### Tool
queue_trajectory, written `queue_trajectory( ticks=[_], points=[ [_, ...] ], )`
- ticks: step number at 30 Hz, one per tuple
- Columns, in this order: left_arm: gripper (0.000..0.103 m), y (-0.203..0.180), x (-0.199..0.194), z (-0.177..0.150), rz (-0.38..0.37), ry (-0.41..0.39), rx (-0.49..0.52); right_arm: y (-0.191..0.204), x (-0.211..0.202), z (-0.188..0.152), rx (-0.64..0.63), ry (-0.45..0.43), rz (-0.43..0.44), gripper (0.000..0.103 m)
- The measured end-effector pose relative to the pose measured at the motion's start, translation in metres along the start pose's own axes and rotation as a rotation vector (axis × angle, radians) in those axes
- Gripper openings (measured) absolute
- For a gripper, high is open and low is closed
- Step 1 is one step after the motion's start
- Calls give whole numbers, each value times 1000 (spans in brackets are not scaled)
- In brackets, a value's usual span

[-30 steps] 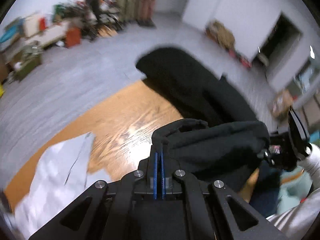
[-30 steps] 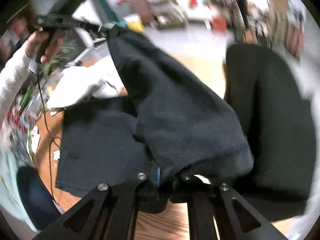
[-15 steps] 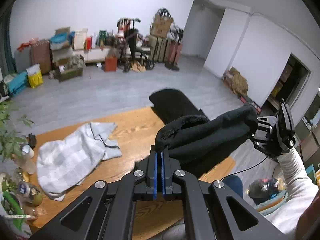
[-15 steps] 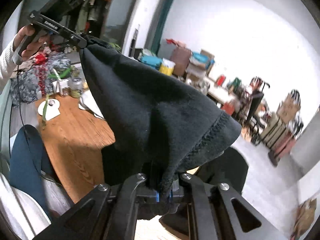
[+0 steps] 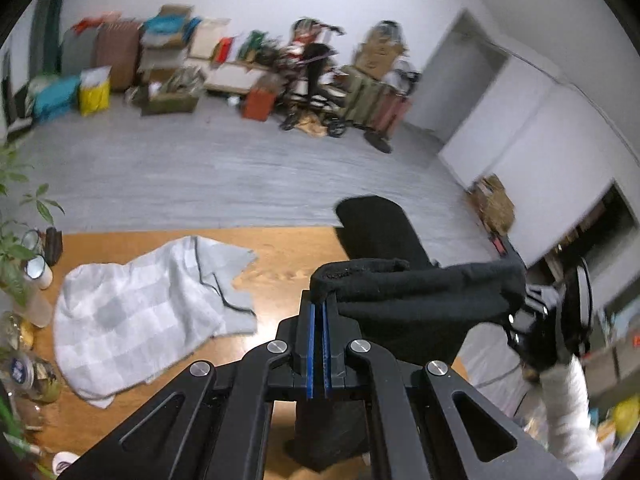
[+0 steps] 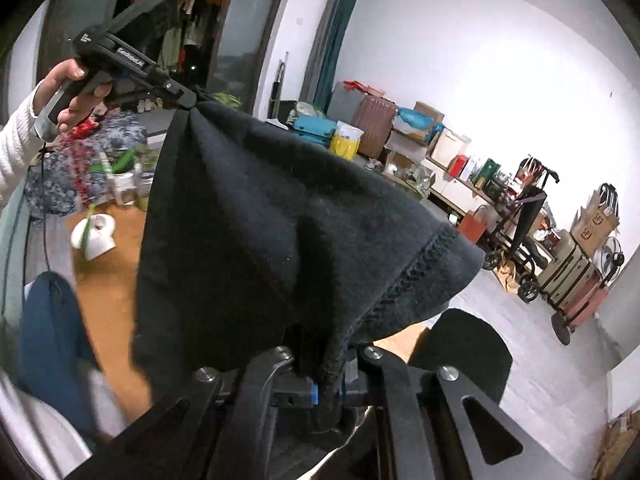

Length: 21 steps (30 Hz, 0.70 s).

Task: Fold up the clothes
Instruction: 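Lift the black fleece off the table with both tools, then lay the black fleece down beside the shirt and open both tools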

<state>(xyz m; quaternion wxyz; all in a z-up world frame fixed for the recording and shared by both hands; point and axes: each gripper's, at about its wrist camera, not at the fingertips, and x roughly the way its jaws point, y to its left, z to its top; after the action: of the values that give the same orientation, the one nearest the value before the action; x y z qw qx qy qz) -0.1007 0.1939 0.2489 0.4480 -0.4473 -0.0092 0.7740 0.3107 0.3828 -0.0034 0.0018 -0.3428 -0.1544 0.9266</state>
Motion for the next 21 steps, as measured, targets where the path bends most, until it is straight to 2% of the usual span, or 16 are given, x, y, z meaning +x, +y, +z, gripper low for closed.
queue_trajectory(
  ticks=[2, 5, 7, 9, 12, 14, 16, 19, 20, 21],
  points=[
    [2, 2, 4, 26, 8, -41, 0, -18, 22, 13, -9, -31, -45, 7],
    [2, -16, -27, 45, -15, -129, 45, -38, 18, 37, -46, -147, -131, 7],
    [3, -32, -55, 40, -32, -178, 86, -44, 3, 46, -75, -220, -180, 7],
    [3, -45, -78, 20, -38, -204, 119, -42, -15, 44, -104, -275, -198, 7],
    [3, -53, -94, -33, -30, -206, 139, -18, -31, 17, -159, -319, -197, 7],
    [3, -44, -83, -83, -39, -172, 98, 10, -24, -18, -193, -293, -176, 7],
    [3, -24, -49, -137, -40, -98, 28, 39, 2, -60, -217, -221, -155, 7],
    [2, 18, 27, -231, -6, 86, -92, 85, 47, -129, -234, -87, -110, 8],
    [2, 32, 50, -265, 27, 150, -128, 103, 66, -156, -224, -24, -83, 12],
    [2, 44, 65, -294, 59, 200, -165, 116, 76, -177, -217, 26, -52, 31]
  ],
)
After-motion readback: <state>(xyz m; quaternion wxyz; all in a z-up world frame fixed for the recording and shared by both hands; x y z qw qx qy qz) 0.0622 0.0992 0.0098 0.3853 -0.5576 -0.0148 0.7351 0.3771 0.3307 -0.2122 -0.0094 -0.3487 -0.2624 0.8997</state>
